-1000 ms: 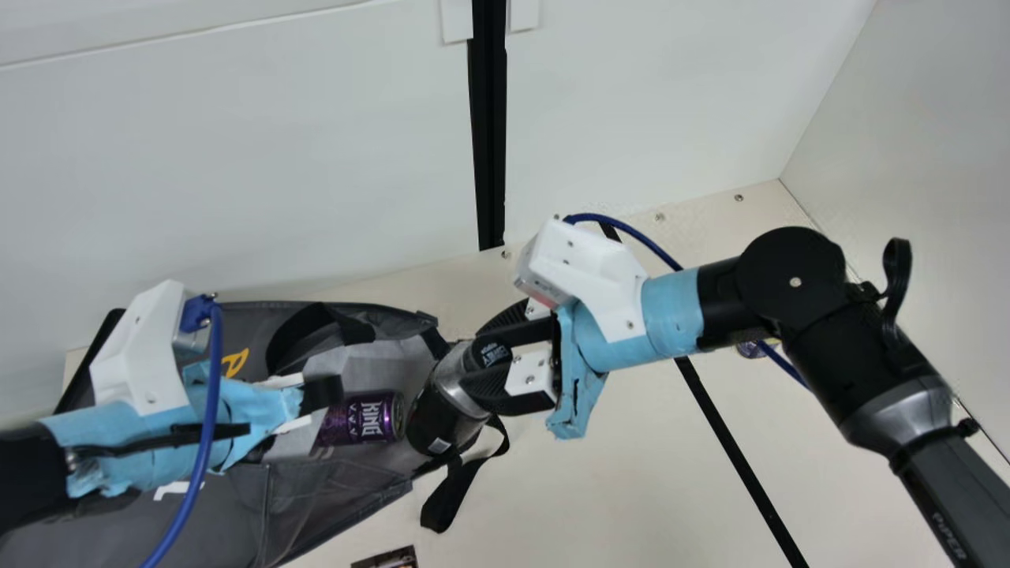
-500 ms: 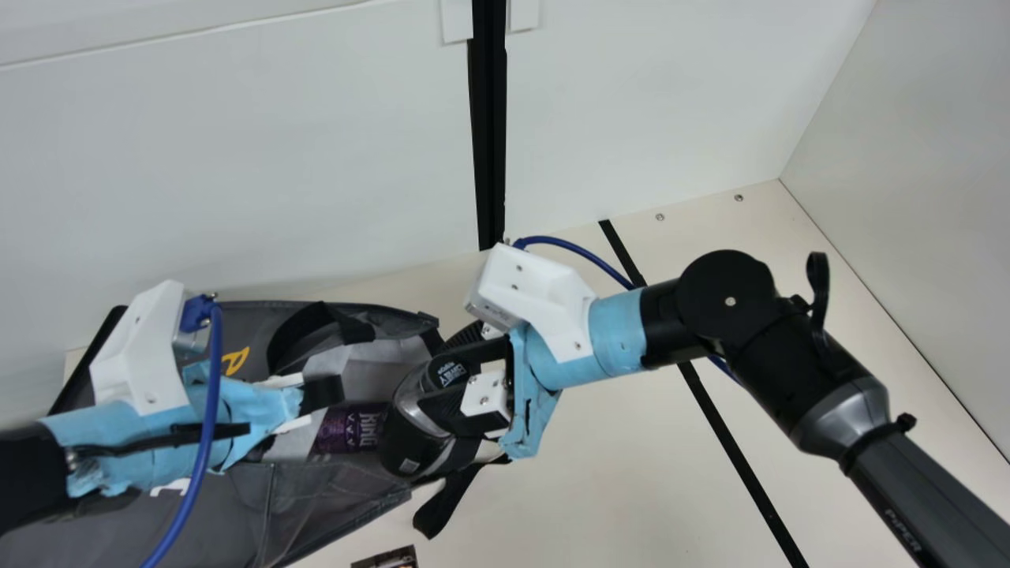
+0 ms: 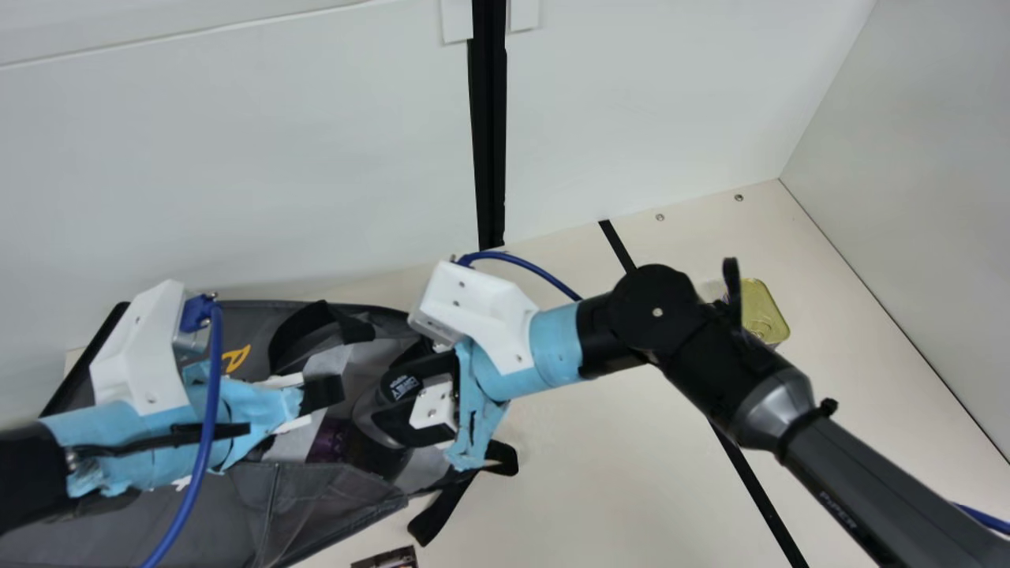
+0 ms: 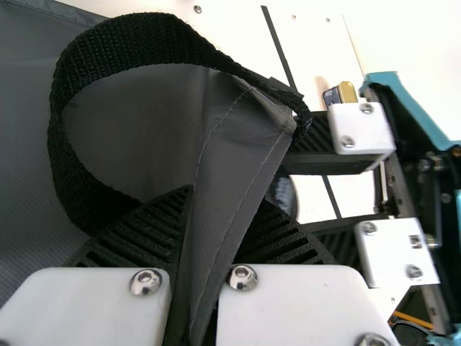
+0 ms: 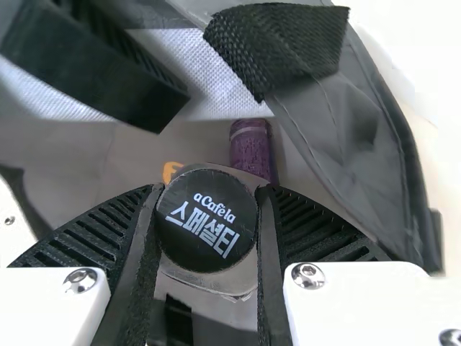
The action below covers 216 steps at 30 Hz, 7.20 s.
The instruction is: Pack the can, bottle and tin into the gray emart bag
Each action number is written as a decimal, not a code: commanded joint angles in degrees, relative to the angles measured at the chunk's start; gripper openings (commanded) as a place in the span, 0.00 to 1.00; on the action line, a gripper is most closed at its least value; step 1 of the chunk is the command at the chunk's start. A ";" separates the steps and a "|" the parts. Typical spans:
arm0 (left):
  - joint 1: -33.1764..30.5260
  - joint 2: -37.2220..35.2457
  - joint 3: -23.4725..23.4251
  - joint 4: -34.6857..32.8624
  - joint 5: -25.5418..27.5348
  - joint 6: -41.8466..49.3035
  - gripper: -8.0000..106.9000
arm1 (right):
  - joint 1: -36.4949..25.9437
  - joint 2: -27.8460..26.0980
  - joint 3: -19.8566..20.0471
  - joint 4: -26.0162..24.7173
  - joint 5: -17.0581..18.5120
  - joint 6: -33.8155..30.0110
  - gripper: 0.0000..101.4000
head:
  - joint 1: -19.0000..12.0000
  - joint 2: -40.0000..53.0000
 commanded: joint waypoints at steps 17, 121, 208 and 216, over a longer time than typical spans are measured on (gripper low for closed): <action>0.00 0.00 0.00 0.00 0.00 0.00 0.16 | 4.13 7.70 -4.51 0.48 -2.99 -1.21 0.00 | -1.30 -0.05; 0.00 0.00 0.00 -0.52 -0.01 0.00 0.16 | -19.07 1.61 -0.18 -2.41 1.75 -4.16 0.90 | -1.30 -0.05; 0.00 0.00 0.00 -0.52 -0.01 0.00 0.16 | -44.24 -22.59 10.88 -34.10 -6.06 25.82 0.90 | -1.30 -0.05; 0.00 0.00 0.00 -0.52 -0.01 0.00 0.16 | -44.44 -24.09 9.74 -41.81 -4.07 34.39 0.90 | -1.30 -0.05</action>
